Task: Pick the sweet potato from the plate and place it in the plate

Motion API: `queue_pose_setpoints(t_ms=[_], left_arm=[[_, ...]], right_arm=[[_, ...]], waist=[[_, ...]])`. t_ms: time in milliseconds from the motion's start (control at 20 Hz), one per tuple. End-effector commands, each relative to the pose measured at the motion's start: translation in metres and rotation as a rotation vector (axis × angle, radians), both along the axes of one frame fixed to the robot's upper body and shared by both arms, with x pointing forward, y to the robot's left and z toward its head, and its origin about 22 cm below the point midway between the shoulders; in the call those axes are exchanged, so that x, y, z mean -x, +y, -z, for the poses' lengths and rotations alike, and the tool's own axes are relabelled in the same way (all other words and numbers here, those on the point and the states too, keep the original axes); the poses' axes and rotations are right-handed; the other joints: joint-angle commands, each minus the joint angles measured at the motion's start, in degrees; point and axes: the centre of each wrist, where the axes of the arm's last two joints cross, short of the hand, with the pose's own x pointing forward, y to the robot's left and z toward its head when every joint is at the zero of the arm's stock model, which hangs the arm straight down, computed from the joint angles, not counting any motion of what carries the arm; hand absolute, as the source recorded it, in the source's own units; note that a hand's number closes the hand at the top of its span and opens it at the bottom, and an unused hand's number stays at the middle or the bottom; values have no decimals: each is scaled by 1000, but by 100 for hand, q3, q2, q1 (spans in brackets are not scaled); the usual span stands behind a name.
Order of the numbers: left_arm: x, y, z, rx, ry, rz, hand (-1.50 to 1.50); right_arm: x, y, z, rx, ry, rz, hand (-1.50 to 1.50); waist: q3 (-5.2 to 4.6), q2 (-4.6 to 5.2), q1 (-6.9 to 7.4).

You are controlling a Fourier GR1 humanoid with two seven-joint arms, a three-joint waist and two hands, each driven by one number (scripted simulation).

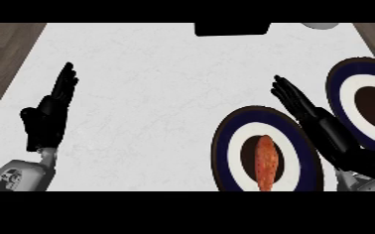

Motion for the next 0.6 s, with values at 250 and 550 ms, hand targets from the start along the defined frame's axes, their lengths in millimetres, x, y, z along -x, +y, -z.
queue_pose_setpoints(t_ms=[250,550], left_arm=[[-15,0,7,102,130,13,0],[1,9,26,145,177,40,0]], right_arm=[[-23,-69,1,-158,31,-97,150],[21,-89,74,-63,-133,300,-150]], waist=[[-206,71,10],[-195,79,-51]])
